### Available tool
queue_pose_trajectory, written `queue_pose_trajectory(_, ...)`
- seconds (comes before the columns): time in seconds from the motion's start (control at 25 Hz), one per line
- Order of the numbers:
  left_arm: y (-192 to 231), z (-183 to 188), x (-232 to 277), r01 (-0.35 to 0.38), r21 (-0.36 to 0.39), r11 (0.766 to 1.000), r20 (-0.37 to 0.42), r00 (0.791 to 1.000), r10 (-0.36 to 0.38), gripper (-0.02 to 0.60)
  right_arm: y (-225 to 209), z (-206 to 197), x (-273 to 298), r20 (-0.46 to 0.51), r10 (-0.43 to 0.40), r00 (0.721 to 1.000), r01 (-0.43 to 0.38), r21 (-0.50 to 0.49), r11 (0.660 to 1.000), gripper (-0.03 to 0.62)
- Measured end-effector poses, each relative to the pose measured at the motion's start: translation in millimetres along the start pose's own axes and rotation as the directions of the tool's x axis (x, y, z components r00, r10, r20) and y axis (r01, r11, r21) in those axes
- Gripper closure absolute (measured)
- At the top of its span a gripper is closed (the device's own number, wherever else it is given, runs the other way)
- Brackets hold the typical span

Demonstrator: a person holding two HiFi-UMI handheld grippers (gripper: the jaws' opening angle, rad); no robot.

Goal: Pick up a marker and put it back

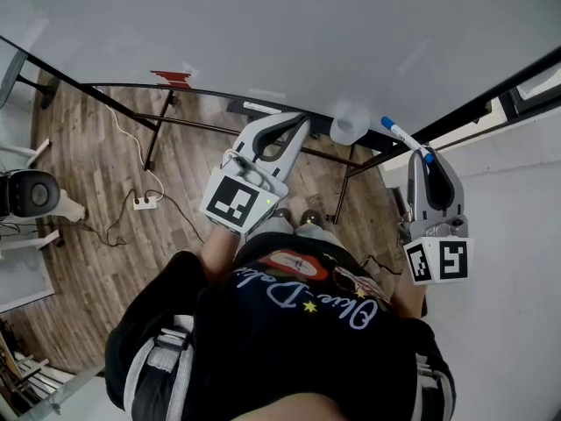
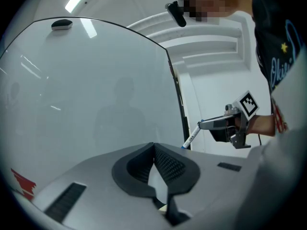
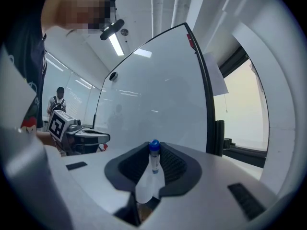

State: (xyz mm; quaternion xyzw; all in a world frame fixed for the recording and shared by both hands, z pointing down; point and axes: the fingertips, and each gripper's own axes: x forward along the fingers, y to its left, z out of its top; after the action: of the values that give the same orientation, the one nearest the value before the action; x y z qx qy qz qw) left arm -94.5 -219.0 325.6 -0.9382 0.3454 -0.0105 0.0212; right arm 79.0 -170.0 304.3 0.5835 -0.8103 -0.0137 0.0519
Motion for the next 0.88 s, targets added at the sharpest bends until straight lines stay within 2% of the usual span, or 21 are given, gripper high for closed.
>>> queue_pose_trajectory(0.88, 4.6, 0.2, -4.1, -0.024, -0.007, 1.0, -0.001, 1.0, 0.024, 0.578, 4.1, -0.6, 4.5, 0.005, 0.021, 1.0, -0.021, 0.005, 1.0, 0.526)
